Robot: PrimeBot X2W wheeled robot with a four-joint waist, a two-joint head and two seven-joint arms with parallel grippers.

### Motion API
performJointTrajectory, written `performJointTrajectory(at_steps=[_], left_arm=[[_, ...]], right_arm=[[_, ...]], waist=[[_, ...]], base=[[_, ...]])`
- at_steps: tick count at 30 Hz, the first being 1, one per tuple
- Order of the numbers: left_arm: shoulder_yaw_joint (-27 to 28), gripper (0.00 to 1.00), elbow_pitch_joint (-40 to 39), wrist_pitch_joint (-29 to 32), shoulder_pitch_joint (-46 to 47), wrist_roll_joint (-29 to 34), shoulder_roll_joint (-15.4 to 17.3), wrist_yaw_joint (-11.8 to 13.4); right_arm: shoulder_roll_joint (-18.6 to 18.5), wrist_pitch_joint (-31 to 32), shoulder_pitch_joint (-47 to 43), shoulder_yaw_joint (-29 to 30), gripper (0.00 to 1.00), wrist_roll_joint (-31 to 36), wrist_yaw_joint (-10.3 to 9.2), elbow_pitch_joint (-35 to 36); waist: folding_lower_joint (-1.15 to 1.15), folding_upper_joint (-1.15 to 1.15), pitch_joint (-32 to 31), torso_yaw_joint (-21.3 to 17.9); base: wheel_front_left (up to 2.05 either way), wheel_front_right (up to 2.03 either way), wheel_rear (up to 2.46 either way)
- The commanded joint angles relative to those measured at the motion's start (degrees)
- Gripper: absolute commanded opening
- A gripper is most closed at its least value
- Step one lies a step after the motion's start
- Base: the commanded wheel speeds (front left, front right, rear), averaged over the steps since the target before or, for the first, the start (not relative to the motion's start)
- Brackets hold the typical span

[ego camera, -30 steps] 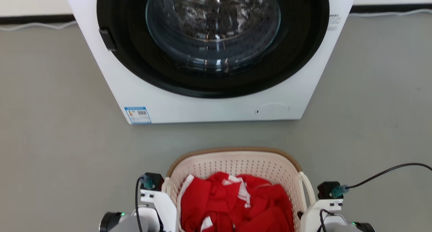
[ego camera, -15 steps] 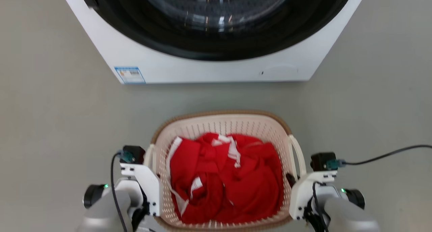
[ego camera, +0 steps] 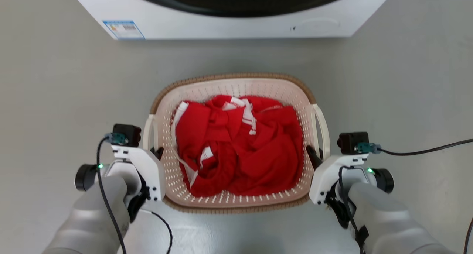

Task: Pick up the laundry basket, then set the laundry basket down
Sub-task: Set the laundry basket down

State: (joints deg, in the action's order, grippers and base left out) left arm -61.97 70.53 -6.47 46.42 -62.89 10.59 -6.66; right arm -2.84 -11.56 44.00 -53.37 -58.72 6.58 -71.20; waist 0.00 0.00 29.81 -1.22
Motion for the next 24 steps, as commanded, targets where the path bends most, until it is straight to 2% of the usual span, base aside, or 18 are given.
performJointTrajectory(at_steps=[1,12,24], left_arm=[[0.94,0.00,0.35,-0.75,1.91,1.13,3.52,-0.43],[1.24,0.00,-0.47,-4.91,6.85,1.70,5.69,-0.66],[1.03,0.00,-0.68,-7.01,11.10,2.80,7.37,-0.74]], right_arm=[[-0.04,-1.74,0.19,-1.16,0.00,-0.21,0.91,0.57],[-0.04,-3.38,4.98,-3.30,0.00,-3.12,0.91,0.69],[-0.04,-3.42,8.23,2.04,0.00,-0.31,0.91,2.93]], waist=[[0.00,0.00,2.34,-0.09],[0.00,0.00,10.45,0.60],[0.00,0.00,16.88,1.47]], base=[[0.00,0.00,0.00],[0.00,0.00,0.00],[0.00,0.00,0.00]])
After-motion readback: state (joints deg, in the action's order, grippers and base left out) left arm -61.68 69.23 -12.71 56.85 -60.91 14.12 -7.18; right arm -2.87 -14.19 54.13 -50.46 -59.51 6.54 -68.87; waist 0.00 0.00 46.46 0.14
